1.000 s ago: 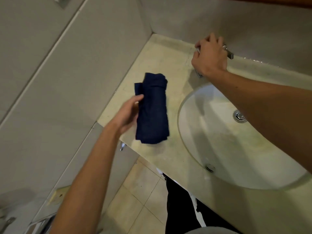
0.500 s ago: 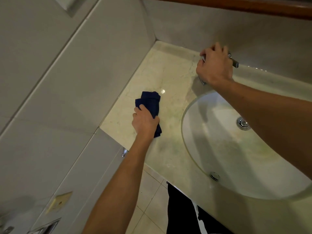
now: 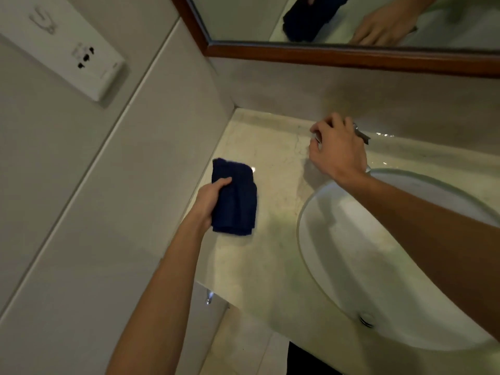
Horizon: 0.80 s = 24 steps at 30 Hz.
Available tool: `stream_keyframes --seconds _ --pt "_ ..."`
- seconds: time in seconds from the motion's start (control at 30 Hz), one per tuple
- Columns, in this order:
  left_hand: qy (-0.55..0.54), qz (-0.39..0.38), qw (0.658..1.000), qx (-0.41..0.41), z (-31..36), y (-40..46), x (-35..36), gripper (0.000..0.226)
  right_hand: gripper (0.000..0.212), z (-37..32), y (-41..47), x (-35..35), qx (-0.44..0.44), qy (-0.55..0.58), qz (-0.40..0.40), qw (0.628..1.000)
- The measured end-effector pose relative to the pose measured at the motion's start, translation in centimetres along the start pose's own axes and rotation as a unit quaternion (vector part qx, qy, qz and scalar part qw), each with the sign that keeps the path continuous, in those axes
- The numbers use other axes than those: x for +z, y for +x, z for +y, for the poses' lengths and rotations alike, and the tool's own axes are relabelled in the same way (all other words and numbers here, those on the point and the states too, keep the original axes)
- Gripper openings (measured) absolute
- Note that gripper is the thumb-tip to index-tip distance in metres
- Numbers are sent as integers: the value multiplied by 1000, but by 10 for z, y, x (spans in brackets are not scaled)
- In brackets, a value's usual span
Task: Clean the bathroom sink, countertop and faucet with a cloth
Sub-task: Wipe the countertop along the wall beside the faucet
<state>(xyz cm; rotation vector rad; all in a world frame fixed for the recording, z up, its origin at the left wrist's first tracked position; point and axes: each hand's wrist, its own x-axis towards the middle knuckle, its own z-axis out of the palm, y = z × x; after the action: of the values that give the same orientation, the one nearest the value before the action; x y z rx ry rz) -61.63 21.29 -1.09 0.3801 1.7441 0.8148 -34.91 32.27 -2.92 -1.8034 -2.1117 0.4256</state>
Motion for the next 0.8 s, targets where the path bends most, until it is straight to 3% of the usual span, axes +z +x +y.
stream_keyframes --seconds 0.07,0.1,0.2,0.3,0.4,0.53,0.7,0.8 --pt "112 56 983 132 32 34 7 31 30 0 0 1 0 -2 3 1000" --pt "174 79 957 218 49 49 11 29 30 0 1 2 1 -3 2 1000" --pt "339 135 830 421 95 101 21 28 30 1 2 4 7 -3 2 1000" --pt "489 133 721 473 111 169 32 39 30 1 3 7 10 -3 4 1000" --pt "549 60 705 445 100 220 44 50 30 2 2 10 9 -5 16 1000" --pt "551 65 706 441 83 240 45 56 30 1 3 11 -1 -13 12 1000" --pt "623 29 637 453 73 233 18 56 32 0 3 9 -1 -25 10 1000" --pt "630 17 625 461 58 214 -5 55 33 -1 2 7 -1 -24 8 1000"
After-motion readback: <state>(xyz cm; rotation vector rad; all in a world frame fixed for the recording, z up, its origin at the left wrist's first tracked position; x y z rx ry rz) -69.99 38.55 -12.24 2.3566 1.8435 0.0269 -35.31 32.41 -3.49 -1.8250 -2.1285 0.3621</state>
